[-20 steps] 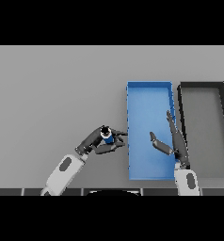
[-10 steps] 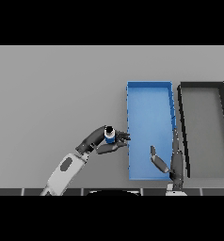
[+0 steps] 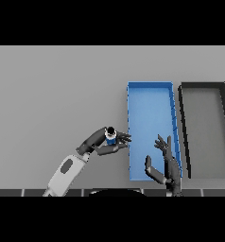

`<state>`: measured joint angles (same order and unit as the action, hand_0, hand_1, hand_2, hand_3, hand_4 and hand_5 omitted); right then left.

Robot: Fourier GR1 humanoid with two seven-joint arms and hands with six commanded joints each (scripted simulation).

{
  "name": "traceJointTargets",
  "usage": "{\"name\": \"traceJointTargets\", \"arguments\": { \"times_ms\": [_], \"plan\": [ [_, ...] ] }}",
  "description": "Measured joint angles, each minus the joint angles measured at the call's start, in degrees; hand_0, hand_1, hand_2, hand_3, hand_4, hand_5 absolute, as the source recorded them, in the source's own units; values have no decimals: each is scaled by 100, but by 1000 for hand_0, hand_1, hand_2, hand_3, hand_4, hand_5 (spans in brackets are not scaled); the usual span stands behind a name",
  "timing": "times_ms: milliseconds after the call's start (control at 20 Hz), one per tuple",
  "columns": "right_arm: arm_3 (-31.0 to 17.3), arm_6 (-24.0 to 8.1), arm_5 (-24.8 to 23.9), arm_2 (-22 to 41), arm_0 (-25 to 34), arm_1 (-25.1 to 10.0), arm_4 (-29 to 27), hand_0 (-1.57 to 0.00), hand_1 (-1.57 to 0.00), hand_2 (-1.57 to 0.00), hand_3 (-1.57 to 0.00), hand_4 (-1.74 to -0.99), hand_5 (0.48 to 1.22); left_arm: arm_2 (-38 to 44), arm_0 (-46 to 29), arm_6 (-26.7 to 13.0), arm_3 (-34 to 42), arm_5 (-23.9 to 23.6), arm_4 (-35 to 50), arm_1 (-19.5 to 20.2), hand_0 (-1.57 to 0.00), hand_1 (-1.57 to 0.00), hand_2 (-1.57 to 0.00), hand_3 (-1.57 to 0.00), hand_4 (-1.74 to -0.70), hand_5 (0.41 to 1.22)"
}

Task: Pick up the blue pipe and place it into the blue bin.

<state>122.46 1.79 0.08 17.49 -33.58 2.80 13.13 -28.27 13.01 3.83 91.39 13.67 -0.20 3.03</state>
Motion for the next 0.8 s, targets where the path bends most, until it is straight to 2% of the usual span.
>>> {"name": "traceJointTargets", "arguments": {
  "times_ms": [150, 400, 500, 550, 650, 700, 800],
  "plan": [
    [391, -860, 570, 49, 767, -294, -240, 1, -9, -104, 0, -1255, 560, 22, -54, -133, 59, 16, -67, -69, -1571, -1571, -1571, -1571, -1467, 1221],
    [473, -2143, 970, 330, 2254, -439, -74, 1, -2, -53, 1, -1296, 556, 48, -46, -232, 82, 141, -239, -118, -1571, -1571, -1571, -1571, -1467, 1221],
    [463, -2427, 1142, 392, 2780, -486, -85, 1, -1, -42, 1, -1302, 559, 99, -74, -156, 46, 149, -311, -136, -1571, -1571, -1571, -1571, -1467, 1221],
    [372, -2698, 1194, 451, 3114, -393, -125, 1, -1, -42, 1, -1300, 560, 108, -50, -155, 15, 166, -335, -181, -1571, -1571, -1571, -1571, -1467, 1221],
    [252, -2993, 1365, 572, 3411, -303, -251, 1, 0, -45, 1, -1282, 555, 210, 12, -114, -102, 234, -315, -216, -1571, -1571, -1571, -1571, -1466, 1221],
    [133, -3084, 1400, 548, 3607, -255, -304, 1, 0, -46, 1, -1268, 555, 243, 29, 0, -129, 319, -309, -188, -1571, -1571, -1571, -1571, -1464, 1221],
    [-56, -3238, 1468, 597, 4065, -167, -305, 1, -2, -52, 1, -1242, 551, 245, 70, -25, -141, 355, -333, -295, -1571, -1571, -1571, -1571, -1465, 1221]
  ]
}}
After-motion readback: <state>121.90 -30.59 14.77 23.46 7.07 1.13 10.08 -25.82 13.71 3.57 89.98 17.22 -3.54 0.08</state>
